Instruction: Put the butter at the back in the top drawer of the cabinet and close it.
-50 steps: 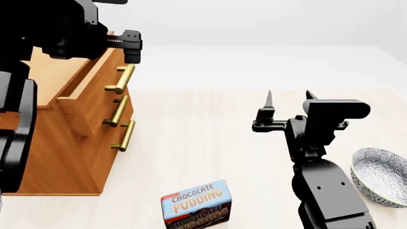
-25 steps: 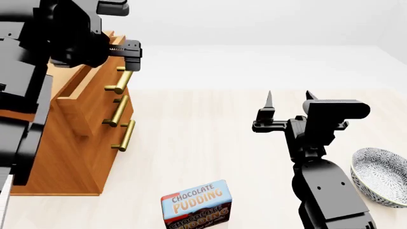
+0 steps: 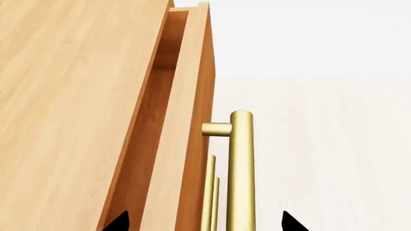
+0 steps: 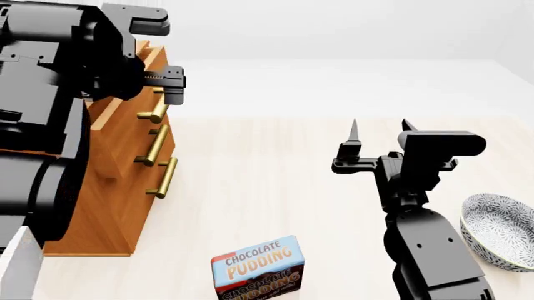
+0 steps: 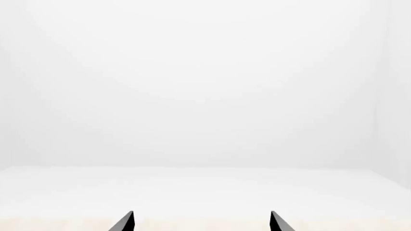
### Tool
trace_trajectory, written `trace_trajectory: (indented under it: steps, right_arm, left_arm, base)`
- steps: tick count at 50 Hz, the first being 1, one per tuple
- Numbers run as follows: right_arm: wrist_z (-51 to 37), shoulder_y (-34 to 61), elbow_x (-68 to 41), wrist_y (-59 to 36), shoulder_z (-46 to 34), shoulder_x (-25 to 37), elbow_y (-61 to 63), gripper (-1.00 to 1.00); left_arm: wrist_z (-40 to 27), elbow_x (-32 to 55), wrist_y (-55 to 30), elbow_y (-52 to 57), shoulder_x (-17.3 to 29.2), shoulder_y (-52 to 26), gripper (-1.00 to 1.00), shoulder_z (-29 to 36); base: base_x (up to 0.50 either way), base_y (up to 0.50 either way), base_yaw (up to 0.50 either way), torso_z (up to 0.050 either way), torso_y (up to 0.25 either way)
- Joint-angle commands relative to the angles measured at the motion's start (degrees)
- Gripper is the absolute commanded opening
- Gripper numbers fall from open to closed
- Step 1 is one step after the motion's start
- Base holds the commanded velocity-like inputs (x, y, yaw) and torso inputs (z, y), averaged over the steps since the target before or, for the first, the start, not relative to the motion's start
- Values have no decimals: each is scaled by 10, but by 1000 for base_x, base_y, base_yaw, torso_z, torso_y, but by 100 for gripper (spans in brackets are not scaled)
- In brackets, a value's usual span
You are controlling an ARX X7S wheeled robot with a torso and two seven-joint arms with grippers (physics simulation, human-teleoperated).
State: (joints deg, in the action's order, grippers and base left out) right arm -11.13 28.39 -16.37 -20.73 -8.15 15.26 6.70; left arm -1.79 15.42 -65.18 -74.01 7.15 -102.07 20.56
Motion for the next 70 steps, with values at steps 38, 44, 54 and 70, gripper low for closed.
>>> trace_trajectory:
  steps: [38, 44, 54, 70]
  right_arm:
    - [-6, 0, -13, 8, 1, 8, -9, 100]
    - [-7, -1, -15, 8, 2, 10, -7, 100]
    - [-6, -3, -20, 12, 5, 13, -7, 100]
    - [-9, -6, -30, 14, 15, 19, -5, 100]
  left_arm:
    - [160, -148, -79, -10, -51, -8, 100, -114]
    - [182, -146, -84, -10, -63, -15, 100, -114]
    - [169, -17, -88, -10, -71, -22, 100, -38]
    - [95, 457, -53, -9, -71, -16, 100, 315]
  base:
    - [0, 0, 0, 0, 0]
    - [0, 0, 0, 0, 0]
    - [0, 0, 0, 0, 0]
    - [0, 0, 0, 0, 0]
